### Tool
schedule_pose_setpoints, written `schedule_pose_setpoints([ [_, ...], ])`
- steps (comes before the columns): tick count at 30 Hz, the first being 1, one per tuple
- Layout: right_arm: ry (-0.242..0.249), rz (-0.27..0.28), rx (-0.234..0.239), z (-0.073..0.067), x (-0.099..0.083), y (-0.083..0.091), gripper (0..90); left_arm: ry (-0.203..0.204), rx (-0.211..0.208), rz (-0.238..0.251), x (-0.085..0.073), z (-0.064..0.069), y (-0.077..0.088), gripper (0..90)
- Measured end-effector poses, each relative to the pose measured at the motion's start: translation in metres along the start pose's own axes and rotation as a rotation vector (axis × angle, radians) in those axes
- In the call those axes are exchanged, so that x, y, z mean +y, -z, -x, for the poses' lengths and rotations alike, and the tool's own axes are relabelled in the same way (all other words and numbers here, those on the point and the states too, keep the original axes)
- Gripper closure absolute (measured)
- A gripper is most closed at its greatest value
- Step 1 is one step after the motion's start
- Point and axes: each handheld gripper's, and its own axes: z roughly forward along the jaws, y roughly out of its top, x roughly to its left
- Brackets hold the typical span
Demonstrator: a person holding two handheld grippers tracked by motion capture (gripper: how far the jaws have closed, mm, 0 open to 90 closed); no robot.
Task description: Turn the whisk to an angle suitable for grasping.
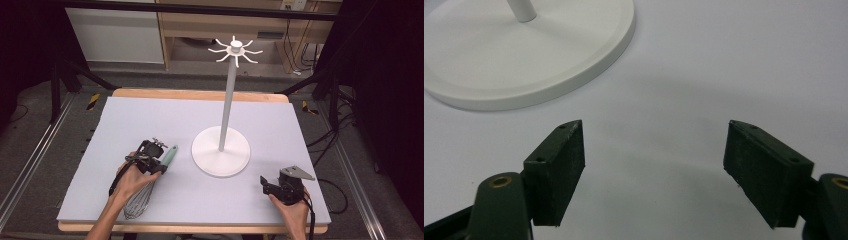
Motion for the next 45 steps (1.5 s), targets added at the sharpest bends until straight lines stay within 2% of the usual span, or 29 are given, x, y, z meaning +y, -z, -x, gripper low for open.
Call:
schedule_pose_setpoints([
  [4,0.001,-0.003,0.003,0.0,0.0,0.0,24.7,0.019,-0.023,-0.009,0.0,-0.002,-0.004,63.8],
  [11,0.0,-0.006,0.003,0.0,0.0,-0.001,24.6,0.025,-0.029,-0.015,0.0,-0.002,-0.009,63.4],
  [15,0.0,-0.01,0.001,-0.001,0.0,-0.001,24.5,0.035,-0.008,-0.026,0.0,-0.001,-0.013,64.3],
  [20,0.001,-0.01,0.0,-0.001,0.0,-0.002,24.5,0.056,-0.003,-0.032,0.0,-0.001,-0.013,65.6],
  [27,0.003,-0.009,0.0,0.0,0.0,-0.001,24.5,0.071,0.014,-0.024,0.0,-0.001,-0.013,68.8],
  [35,0.004,-0.008,-0.002,0.001,0.0,-0.001,24.5,0.068,0.005,0.02,-0.002,0.0,-0.001,68.9],
  [45,-0.008,-0.006,-0.003,0.002,0.0,0.0,24.5,0.065,-0.016,0.112,-0.006,-0.001,0.026,69.0],
])
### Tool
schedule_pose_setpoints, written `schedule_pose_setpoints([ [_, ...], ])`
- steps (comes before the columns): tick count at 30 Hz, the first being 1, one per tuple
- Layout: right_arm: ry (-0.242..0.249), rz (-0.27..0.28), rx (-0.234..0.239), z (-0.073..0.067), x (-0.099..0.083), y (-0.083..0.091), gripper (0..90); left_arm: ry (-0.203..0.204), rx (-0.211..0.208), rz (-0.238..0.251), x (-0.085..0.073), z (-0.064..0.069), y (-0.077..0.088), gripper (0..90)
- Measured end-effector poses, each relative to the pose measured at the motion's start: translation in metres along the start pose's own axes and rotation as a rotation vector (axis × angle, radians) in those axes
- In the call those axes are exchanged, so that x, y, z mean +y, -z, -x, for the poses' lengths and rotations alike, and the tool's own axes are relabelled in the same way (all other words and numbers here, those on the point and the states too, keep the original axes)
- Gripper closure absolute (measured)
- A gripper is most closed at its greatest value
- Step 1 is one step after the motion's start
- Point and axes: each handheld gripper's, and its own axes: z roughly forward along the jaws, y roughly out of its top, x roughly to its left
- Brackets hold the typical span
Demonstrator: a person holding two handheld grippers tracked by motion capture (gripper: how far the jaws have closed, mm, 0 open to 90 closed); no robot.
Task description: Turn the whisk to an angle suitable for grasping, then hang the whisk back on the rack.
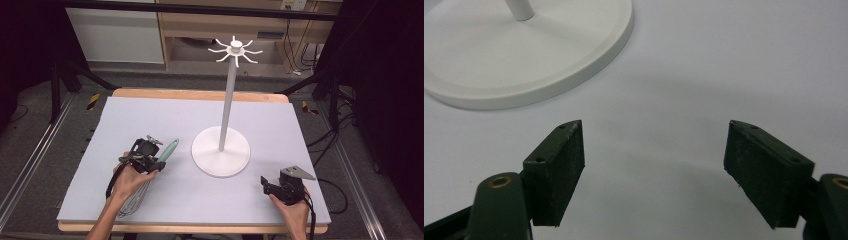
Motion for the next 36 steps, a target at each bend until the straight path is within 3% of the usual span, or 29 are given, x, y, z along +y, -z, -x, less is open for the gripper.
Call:
schedule_pose_setpoints([
  [8,-0.001,0.003,0.003,0.0,0.0,-0.001,24.5,0.005,-0.014,0.097,-0.002,0.0,0.022,68.9],
  [11,-0.002,0.009,0.004,0.001,0.0,0.0,24.3,0.011,-0.022,0.171,-0.004,-0.001,0.032,68.9],
  [14,-0.009,0.012,0.006,0.001,0.0,0.0,24.3,0.014,-0.022,0.203,-0.004,0.0,0.037,68.9],
  [17,-0.007,0.015,0.003,0.001,0.0,0.0,24.2,0.024,-0.032,0.286,-0.006,0.0,0.047,68.9],
  [18,-0.007,0.015,0.003,0.001,0.0,0.0,24.2,0.024,-0.032,0.286,-0.006,0.0,0.047,69.0],
  [29,-0.006,0.019,0.005,0.001,0.0,0.0,23.9,0.041,-0.015,0.486,-0.012,0.002,0.07,68.9],
  [36,0.001,0.024,0.001,0.001,0.0,0.001,23.8,0.053,-0.037,0.564,-0.011,0.001,0.081,68.9],
])
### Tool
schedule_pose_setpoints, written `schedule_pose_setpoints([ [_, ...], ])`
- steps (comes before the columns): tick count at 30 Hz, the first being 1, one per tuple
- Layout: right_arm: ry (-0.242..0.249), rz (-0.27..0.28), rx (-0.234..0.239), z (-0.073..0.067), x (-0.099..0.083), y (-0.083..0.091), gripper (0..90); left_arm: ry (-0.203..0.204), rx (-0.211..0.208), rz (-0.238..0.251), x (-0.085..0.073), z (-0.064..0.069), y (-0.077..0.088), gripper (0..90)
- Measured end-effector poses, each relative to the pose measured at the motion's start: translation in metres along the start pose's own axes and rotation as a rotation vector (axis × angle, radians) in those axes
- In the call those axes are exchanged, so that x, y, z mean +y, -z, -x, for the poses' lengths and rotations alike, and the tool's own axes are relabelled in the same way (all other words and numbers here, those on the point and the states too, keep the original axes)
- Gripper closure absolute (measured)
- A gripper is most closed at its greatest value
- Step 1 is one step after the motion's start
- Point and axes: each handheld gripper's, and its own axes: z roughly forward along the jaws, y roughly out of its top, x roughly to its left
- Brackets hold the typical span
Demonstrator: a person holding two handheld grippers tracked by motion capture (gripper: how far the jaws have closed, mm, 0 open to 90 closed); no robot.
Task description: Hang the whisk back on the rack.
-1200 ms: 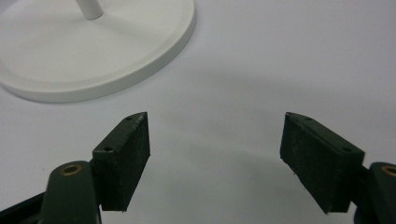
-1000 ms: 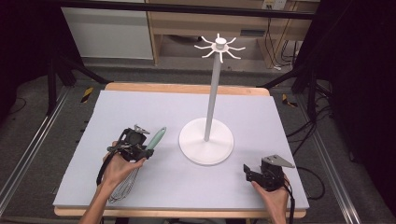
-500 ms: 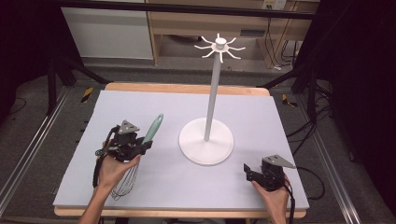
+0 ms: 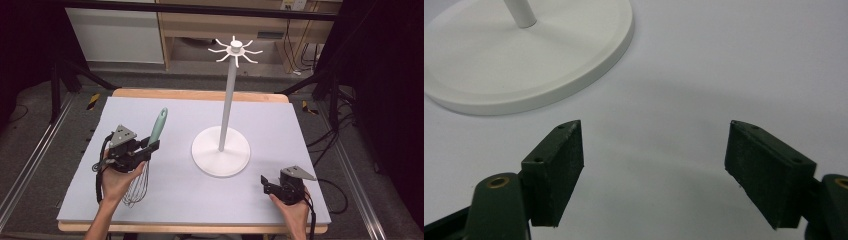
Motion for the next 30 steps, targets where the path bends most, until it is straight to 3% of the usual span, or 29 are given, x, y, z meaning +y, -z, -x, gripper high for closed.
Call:
schedule_pose_setpoints([
  [7,0.003,-0.002,-0.003,-0.001,-0.001,-0.001,23.6,-0.006,-0.01,0.072,0.006,0.004,0.007,68.9],
  [12,0.009,0.006,0.001,-0.001,-0.001,0.001,23.4,0.003,-0.019,0.096,0.009,0.006,0.007,68.9],
  [21,0.009,0.013,0.006,-0.001,-0.003,0.001,22.8,-0.002,-0.044,0.173,0.024,0.016,0.009,68.8],
  [30,0.014,0.013,0.001,0.0,-0.003,0.0,22.6,-0.014,-0.052,0.211,0.035,0.024,0.013,68.8],
])
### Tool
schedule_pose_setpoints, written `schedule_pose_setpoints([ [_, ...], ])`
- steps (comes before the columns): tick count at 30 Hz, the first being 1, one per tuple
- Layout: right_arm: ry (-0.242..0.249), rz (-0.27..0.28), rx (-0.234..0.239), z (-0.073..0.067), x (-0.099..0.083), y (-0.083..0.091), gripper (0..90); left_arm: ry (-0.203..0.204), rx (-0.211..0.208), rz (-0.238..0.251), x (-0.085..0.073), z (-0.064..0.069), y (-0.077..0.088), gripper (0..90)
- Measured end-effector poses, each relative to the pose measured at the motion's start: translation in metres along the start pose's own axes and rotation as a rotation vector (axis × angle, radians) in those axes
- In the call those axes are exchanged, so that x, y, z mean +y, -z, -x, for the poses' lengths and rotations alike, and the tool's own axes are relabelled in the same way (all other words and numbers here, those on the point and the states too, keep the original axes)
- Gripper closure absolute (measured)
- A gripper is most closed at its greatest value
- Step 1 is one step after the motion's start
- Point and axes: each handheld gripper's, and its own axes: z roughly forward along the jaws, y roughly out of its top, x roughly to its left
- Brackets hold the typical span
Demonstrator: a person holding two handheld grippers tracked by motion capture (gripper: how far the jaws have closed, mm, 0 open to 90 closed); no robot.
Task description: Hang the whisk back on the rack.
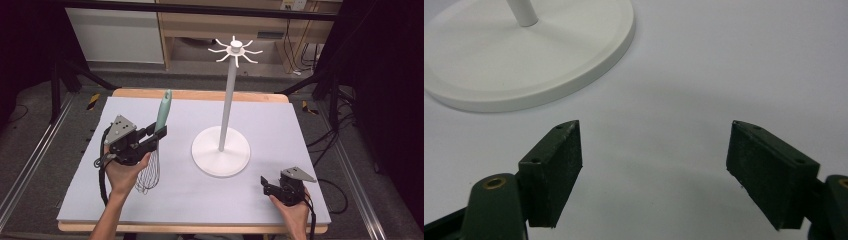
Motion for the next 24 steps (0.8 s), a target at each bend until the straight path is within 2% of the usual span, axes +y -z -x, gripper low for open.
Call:
schedule_pose_setpoints([
  [5,-0.006,-0.004,0.001,-0.001,0.0,0.0,22.6,-0.013,-0.006,0.029,0.011,0.004,0.003,68.8],
  [11,0.0,-0.004,-0.004,-0.001,0.0,0.0,22.6,-0.018,-0.01,0.041,0.018,0.006,0.002,68.8],
  [17,0.006,-0.004,-0.003,-0.001,0.0,-0.001,22.6,-0.002,-0.036,0.051,0.025,0.01,-0.003,68.8],
  [24,0.0,-0.002,-0.005,-0.001,-0.001,0.0,22.6,-0.01,-0.058,0.08,0.037,0.018,-0.005,68.9],
])
